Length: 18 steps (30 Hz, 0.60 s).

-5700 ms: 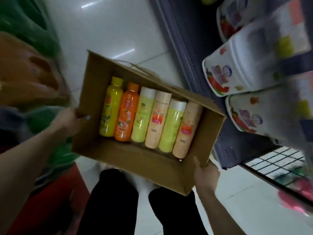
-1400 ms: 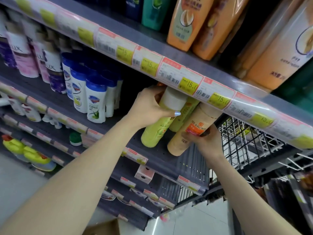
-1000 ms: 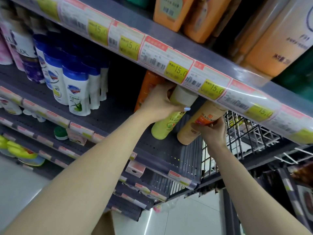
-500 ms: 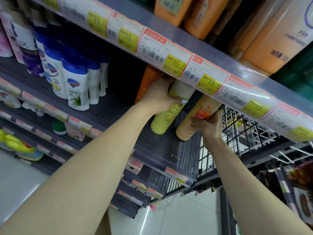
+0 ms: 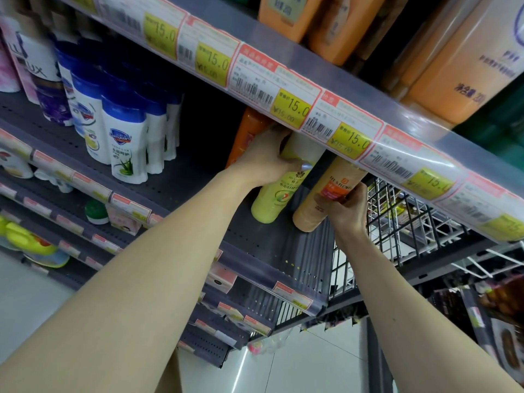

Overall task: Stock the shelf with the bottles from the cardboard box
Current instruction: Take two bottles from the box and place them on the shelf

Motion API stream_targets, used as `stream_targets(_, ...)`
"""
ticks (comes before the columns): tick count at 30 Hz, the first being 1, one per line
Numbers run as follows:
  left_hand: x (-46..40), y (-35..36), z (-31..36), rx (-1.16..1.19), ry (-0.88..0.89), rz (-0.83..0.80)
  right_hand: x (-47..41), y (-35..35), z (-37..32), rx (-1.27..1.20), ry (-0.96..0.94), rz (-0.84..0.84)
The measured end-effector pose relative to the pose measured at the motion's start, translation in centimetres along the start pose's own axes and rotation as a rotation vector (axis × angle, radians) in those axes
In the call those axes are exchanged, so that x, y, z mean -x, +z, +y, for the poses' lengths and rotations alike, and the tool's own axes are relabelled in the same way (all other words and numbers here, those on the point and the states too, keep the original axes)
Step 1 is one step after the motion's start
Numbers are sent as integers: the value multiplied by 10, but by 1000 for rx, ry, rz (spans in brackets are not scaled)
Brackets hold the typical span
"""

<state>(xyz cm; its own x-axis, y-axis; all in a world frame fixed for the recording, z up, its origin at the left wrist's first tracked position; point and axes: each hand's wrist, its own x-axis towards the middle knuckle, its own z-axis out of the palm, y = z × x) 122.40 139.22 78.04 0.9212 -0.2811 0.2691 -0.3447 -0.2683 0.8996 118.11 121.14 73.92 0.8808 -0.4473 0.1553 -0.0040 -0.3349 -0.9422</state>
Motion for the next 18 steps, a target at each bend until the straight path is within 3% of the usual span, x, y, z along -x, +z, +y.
stream_targets(9, -6, 3, -8, -18, -8, 3, -3, 2, 7, -21, -39, -10)
stream_targets(15, 29, 9, -19, 7, -12, 140, 8, 12, 13, 71, 36, 3)
stream_targets(18, 71, 0, -30, 54, -23, 255, 39, 24, 12, 45, 136, 91)
